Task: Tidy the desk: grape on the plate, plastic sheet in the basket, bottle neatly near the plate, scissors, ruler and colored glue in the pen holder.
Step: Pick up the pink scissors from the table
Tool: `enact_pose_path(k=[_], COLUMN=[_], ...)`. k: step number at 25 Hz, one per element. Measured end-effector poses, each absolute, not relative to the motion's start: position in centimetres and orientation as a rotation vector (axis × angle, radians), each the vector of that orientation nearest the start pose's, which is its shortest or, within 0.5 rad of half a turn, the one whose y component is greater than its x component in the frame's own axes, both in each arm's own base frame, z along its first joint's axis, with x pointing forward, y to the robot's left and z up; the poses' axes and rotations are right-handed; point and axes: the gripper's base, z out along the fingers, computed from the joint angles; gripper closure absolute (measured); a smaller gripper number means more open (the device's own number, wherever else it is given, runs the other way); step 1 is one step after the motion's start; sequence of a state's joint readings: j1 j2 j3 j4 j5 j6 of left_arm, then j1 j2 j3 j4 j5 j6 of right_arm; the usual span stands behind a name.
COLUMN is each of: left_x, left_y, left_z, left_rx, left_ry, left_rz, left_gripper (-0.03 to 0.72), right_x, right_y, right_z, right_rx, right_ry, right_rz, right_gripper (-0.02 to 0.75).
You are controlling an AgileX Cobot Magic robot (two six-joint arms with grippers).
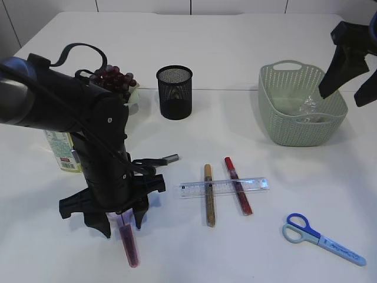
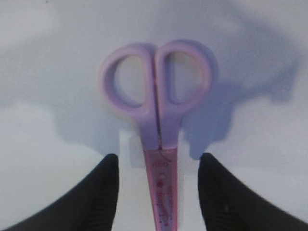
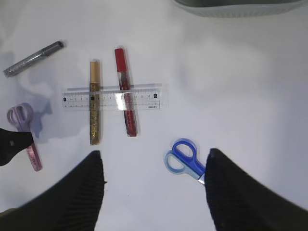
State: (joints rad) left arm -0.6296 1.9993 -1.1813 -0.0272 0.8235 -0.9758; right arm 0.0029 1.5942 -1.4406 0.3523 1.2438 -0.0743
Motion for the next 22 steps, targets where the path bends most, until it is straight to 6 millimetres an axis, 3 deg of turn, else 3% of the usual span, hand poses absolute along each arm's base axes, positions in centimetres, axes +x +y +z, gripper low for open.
enact_pose_path(k=[22], left_x=[28.36], left_y=[-21.74], left_z=[12.17], left_rx=[-0.622], left_ry=[3.064], left_rz=[-0.061], left_gripper=[0.314], right_x=[32.05], right_y=[3.07], right_z=[32.7], right_rx=[-0.013], right_ry=[2.831], right_rz=[0.484], right_gripper=[0.227])
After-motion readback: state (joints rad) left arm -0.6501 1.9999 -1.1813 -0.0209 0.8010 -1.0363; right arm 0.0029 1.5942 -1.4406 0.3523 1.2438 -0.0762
